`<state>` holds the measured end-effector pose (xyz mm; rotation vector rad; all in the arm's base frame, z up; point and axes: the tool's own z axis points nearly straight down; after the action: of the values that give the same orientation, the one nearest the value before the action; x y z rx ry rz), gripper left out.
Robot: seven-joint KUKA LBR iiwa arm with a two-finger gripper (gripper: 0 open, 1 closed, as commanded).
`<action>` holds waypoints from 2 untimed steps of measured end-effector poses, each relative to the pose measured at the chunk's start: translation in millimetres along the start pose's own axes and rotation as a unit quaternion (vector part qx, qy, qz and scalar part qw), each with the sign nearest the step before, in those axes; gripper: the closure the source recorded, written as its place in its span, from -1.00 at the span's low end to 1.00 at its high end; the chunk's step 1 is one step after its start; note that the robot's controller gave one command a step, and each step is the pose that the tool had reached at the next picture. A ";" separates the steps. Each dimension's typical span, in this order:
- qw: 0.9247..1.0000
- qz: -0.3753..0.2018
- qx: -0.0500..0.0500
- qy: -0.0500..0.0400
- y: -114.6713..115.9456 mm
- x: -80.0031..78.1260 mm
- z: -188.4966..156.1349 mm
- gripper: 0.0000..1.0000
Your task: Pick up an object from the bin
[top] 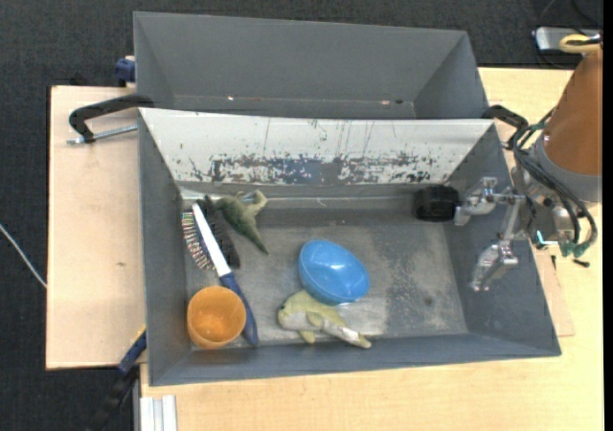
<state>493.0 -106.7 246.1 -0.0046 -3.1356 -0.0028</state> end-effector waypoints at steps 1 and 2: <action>0.999 -0.041 -0.001 0.000 71.8 -15.8 114.5 -1.00; 0.999 -0.035 -0.001 -0.003 106.1 -10.7 100.8 -1.00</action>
Offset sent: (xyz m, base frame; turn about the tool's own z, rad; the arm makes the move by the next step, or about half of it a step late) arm 0.0159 0.0678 -0.1105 -0.0769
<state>503.4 -0.4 145.5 0.1069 -3.1401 -0.0052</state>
